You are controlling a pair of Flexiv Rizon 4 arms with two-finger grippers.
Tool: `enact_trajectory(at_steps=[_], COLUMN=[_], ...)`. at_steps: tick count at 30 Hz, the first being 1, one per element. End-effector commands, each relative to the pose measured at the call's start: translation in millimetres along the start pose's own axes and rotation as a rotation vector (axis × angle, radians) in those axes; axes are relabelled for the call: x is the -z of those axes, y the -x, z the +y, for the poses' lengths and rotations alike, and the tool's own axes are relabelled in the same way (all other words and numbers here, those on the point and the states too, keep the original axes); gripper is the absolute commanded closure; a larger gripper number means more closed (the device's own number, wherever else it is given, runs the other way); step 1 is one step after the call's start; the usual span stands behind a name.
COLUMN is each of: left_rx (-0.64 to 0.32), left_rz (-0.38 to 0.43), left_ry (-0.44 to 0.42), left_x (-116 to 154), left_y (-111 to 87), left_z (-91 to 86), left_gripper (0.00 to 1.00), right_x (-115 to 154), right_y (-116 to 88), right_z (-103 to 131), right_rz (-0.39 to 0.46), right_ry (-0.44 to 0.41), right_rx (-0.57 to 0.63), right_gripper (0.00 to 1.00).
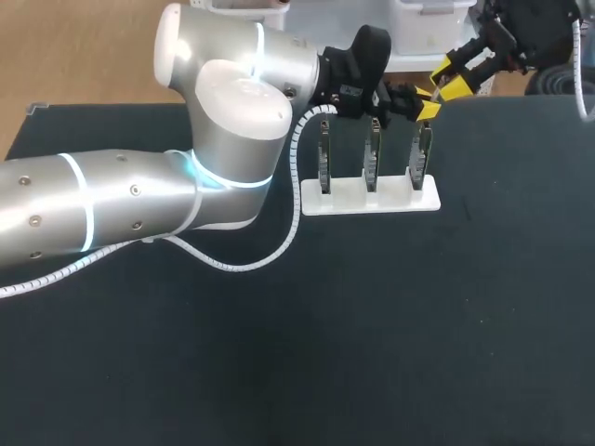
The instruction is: Pick up the optical module with the left hand, and insert it into the network port with the right hand.
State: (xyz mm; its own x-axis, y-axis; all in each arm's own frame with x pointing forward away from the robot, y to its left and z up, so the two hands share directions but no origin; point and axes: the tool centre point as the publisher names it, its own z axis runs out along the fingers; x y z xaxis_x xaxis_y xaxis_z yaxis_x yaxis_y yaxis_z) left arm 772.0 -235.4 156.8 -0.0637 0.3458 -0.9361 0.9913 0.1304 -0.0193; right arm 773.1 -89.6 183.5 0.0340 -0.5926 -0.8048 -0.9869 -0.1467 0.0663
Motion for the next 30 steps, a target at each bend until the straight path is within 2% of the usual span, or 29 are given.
enact_trajectory(at_steps=[1,14,15,16,17,30], left_rx=[-0.001,-0.001,-0.001,-0.001,-0.001,-0.001], left_rz=[0.000,0.000,0.000,0.000,0.000,0.000], left_ry=[-0.001,-0.001,-0.001,-0.001,-0.001,-0.001], left_x=[0.0,0.0,0.0,0.0,0.0,0.0], left_y=[0.0,0.0,0.0,0.0,0.0,0.0], left_z=[0.3,0.3,0.3,0.3,0.3,0.3], left_gripper=[1.00,1.00,0.74,0.15,0.00,0.00], right_x=[0.8,0.2,0.2,0.2,0.3,-0.7], right_y=[-0.8,-0.2,-0.2,-0.1,-0.1,-0.5], right_z=[0.8,1.8,1.9,2.1,2.2,4.1], right_rz=[0.000,-0.001,-0.001,0.000,0.000,0.002], right_ry=[-0.002,0.004,0.005,0.005,0.006,0.007], right_rx=[0.002,0.005,0.005,0.005,0.005,0.007], right_gripper=[1.00,1.00,1.00,1.00,1.00,1.00])
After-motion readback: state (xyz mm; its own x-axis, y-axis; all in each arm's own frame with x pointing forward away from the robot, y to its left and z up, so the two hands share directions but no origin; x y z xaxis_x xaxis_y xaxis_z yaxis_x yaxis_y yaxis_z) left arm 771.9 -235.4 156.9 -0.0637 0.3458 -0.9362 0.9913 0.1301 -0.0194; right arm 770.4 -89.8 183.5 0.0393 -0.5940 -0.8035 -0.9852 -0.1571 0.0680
